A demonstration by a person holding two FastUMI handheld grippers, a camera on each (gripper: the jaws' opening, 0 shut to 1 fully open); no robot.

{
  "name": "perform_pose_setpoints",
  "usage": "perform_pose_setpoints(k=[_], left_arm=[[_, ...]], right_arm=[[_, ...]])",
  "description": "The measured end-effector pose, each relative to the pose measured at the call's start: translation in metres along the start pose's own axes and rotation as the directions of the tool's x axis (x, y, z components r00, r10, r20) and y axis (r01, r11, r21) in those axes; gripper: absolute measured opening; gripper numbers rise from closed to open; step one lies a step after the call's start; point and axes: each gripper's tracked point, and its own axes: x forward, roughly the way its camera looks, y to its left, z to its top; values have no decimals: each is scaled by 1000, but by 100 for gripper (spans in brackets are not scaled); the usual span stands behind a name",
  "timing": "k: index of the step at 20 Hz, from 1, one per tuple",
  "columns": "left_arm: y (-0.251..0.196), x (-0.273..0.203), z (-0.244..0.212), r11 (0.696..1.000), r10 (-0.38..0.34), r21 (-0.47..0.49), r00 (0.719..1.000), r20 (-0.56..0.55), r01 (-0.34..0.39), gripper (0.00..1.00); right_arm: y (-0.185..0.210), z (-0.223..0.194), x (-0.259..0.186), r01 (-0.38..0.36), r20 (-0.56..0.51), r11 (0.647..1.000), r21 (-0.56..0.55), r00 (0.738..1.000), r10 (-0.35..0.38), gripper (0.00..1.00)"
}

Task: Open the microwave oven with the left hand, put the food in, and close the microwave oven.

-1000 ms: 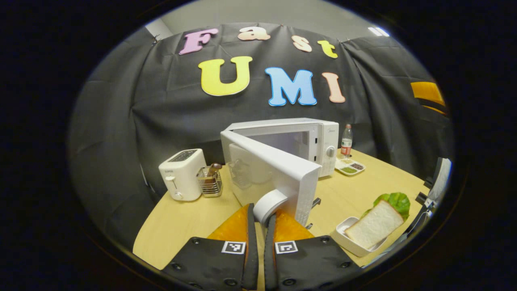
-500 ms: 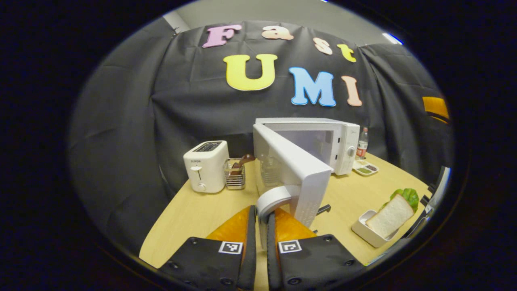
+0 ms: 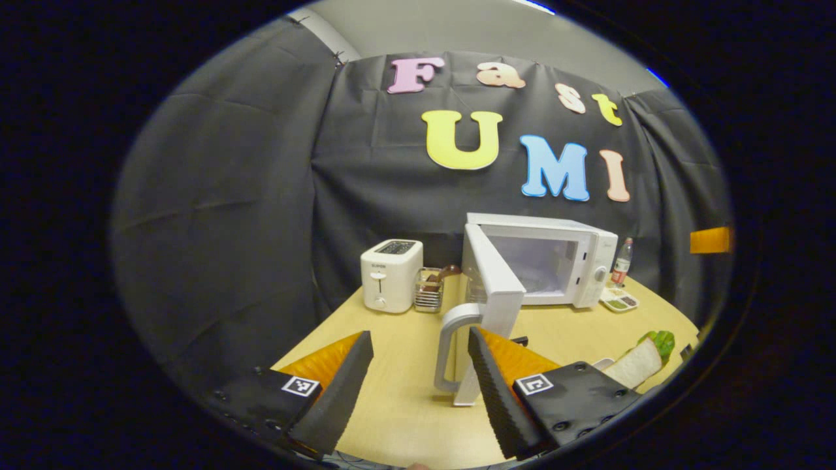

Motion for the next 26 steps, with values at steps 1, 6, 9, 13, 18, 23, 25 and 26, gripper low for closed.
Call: perform_pose_setpoints(k=[1,6,9,13,18,23,25,26], left_arm=[[-1,-10,9,1000,15,2,1000,24,-15,94],[-18,-47,36,999,36,24,996,77,-38,96],[-30,-64,52,999,46,23,994,103,-48,96],[-41,-79,56,997,64,41,991,116,-69,94],[-49,-91,52,993,98,49,990,104,-104,99],[-59,-103,55,987,136,65,984,116,-144,99],[-65,-110,59,985,153,59,980,129,-161,96],[-68,-112,61,984,160,58,978,134,-169,95]], right_arm=[[-3,-6,1,-10,-31,1000,16,999,10,98],[-9,-51,10,-68,-185,996,55,980,77,98],[-13,-78,13,-96,-271,991,88,955,117,98],[-26,-106,18,-95,-357,991,94,926,122,98],[-33,-136,27,-127,-459,985,114,873,165,98],[-33,-167,26,-181,-541,979,95,816,204,97],[-26,-174,26,-210,-560,968,138,790,251,92],[-26,-177,27,-213,-569,964,157,779,265,90]])
